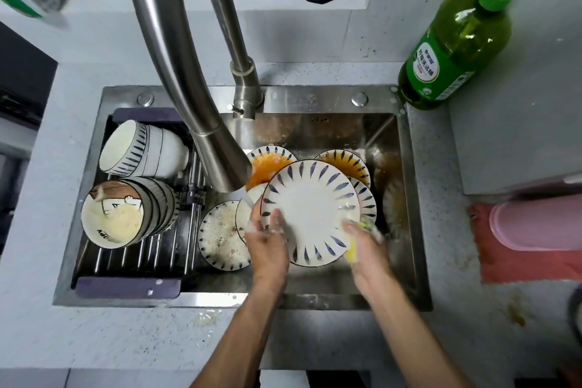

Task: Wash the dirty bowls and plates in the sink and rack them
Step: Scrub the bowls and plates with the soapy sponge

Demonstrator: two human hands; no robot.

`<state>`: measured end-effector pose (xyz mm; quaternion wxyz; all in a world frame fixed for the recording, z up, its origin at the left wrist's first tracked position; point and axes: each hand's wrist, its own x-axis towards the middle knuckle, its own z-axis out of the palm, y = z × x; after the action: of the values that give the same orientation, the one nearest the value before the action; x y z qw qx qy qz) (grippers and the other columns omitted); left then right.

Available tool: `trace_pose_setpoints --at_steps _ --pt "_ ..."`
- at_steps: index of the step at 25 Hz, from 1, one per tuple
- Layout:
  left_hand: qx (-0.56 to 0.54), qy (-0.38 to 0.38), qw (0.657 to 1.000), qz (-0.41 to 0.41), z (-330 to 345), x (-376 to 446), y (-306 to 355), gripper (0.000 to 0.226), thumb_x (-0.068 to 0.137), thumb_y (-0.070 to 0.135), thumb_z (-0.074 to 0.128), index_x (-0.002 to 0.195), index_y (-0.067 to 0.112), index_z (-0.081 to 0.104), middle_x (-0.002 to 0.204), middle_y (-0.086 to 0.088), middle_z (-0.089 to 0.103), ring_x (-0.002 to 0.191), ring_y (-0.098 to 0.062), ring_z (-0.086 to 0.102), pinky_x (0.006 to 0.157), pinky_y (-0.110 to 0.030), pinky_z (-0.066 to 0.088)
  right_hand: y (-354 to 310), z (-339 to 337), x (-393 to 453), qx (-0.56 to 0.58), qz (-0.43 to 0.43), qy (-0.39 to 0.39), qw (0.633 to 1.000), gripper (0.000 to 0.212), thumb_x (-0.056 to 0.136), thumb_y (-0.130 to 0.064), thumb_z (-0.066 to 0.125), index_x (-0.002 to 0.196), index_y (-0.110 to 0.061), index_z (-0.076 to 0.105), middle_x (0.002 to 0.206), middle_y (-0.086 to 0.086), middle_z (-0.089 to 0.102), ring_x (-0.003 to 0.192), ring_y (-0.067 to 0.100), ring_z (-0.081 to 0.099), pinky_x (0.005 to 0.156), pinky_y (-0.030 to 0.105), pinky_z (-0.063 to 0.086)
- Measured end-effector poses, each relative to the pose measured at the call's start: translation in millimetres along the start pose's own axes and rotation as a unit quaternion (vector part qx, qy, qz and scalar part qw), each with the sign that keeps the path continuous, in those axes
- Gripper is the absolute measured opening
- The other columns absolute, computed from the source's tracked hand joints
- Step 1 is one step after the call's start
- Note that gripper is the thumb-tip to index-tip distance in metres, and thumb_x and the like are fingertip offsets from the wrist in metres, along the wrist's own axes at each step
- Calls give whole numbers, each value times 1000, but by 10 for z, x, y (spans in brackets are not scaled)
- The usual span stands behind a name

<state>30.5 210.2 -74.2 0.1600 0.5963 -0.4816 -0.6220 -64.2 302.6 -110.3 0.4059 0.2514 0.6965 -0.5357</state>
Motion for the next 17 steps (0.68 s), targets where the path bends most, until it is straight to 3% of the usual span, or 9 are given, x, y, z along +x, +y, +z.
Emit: trace_pose_setpoints --at_steps 2,5,8,9,10,11,13,15,17 --pt "-17 13 1000 -12 -20 59 37 51 101 19 52 148 26 36 134 10 47 114 -5 52 106 -24 33 -31 10 -84 15 50 -61 997 28 78 -21 77 104 -21 68 97 1 74 85 15 68 74 32 51" --pt "73 -59 995 -19 -58 257 81 16 102 22 51 116 30 55 115 0 67 107 -13 62 100 -33 46 -278 -17 85 -29 20 -49 998 54 59 -36 87 107 -25 66 108 1 72 95 18 68 96 43 50" --pt "150 -58 982 97 -180 215 -16 23 104 25 46 124 28 57 103 4 62 73 2 59 70 -21 49 -168 -92 23 5 33 -14 999 33 75 -25 80 105 -21 68 100 5 75 90 26 72 80 42 58" --pt "223 -97 956 164 -249 175 -119 32 104 24 45 135 32 49 123 10 57 84 10 60 76 -18 51 -138 -132 -23 -1 39 -22 999 25 81 -18 74 105 -15 68 94 7 76 85 26 73 72 39 59" --pt "279 -176 918 219 -325 108 -176 42 104 30 45 145 35 38 147 22 38 113 17 51 98 -21 47 -148 -165 8 -26 39 -25 999 21 83 -12 70 104 -10 67 90 10 75 82 28 72 68 39 59" --pt "341 -264 859 276 -435 81 -271 50 102 42 45 149 37 30 160 27 12 140 13 23 120 -30 24 -241 -192 61 -45 34 -19 998 20 83 -8 67 103 -9 66 91 12 74 83 29 71 71 41 59" --pt "495 -334 696 400 -551 263 -383 70 94 62 46 153 31 27 164 18 -4 149 -1 -13 120 -35 -17 -522 -198 84 -78 44 -38 995 22 82 -7 66 103 -11 63 98 13 73 90 29 69 76 42 57" --pt "566 -352 603 437 -492 423 -226 72 94 52 55 154 29 25 162 12 3 150 -5 -6 121 -34 -12 -607 -199 41 -111 59 -57 990 21 83 -8 65 104 -13 63 104 10 72 92 24 67 67 32 52" --pt "549 -312 577 518 -364 482 -136 75 80 25 75 147 27 42 156 6 33 144 -13 34 118 -36 29 -555 -172 -65 -94 44 -85 991 15 87 -15 68 102 -14 66 105 8 73 94 22 67 69 32 53"
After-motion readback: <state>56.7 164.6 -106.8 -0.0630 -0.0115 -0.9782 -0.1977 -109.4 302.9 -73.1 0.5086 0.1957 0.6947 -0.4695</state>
